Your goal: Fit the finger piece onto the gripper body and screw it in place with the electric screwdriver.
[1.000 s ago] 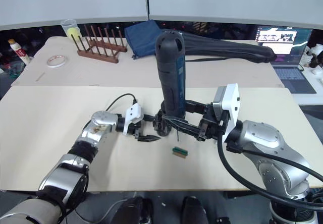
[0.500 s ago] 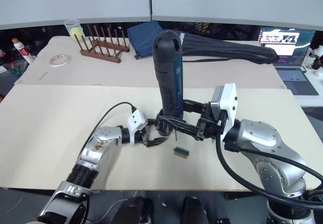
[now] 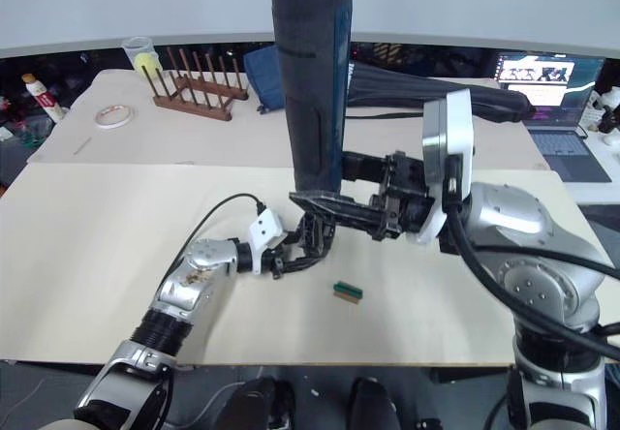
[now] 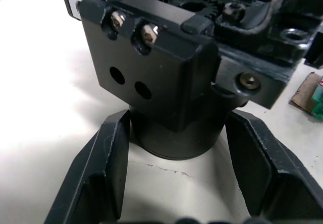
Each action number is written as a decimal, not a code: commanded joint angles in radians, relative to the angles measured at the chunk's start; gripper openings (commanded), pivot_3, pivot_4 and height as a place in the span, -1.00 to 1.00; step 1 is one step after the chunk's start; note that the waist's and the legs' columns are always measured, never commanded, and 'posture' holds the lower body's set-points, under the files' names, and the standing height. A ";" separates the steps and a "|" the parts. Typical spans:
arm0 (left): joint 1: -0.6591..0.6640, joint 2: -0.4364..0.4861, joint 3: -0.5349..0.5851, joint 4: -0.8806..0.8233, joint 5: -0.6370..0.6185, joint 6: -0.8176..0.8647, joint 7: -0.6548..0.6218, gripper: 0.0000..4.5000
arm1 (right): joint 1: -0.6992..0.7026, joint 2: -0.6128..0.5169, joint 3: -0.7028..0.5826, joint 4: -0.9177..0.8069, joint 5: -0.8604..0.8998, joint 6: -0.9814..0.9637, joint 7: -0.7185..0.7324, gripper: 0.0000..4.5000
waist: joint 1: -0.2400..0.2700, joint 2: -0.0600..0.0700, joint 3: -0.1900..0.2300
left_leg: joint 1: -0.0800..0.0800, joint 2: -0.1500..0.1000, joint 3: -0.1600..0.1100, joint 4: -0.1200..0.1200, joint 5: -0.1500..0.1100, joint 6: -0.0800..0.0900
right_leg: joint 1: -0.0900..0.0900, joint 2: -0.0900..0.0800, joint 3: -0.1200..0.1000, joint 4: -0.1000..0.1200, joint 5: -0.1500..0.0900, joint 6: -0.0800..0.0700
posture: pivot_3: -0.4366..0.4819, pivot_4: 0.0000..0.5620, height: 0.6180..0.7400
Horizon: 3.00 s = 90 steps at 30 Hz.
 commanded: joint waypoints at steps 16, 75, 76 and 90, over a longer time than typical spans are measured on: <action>-0.010 0.010 -0.003 -0.037 -0.007 -0.006 -0.008 0.03 | -0.188 0.162 0.161 0.143 -0.168 -0.060 0.076 -0.15 | -0.001 0.000 0.000 | 0.000 0.000 0.002 0.000 0.000 0.000 | 0.000 0.000 -0.001 0.000 0.000 0.000 | -0.05 -0.47 1.00; 0.005 0.012 -0.006 -0.078 -0.014 0.000 0.009 0.03 | -0.135 0.184 0.215 0.269 -0.456 -0.205 0.267 -0.15 | -0.009 0.000 0.000 | 0.000 0.000 0.002 -0.001 0.001 -0.001 | -0.001 0.000 -0.001 0.000 0.000 0.000 | -0.05 -0.47 1.00; 0.005 0.012 -0.006 -0.077 -0.014 0.000 0.009 0.03 | -0.133 0.183 0.215 0.268 -0.455 -0.203 0.268 -0.15 | -0.009 0.000 0.000 | 0.000 0.000 0.002 -0.001 0.001 -0.001 | -0.001 0.000 -0.001 0.000 0.000 0.000 | -0.05 -0.47 1.00; 0.000 0.012 -0.005 -0.074 -0.014 -0.001 0.009 0.03 | -0.106 0.177 0.212 0.260 -0.448 -0.203 0.266 -0.15 | -0.009 0.000 0.000 | 0.000 0.000 0.003 -0.001 0.001 -0.001 | -0.001 0.000 -0.001 0.000 0.000 0.000 | -0.05 -0.47 1.00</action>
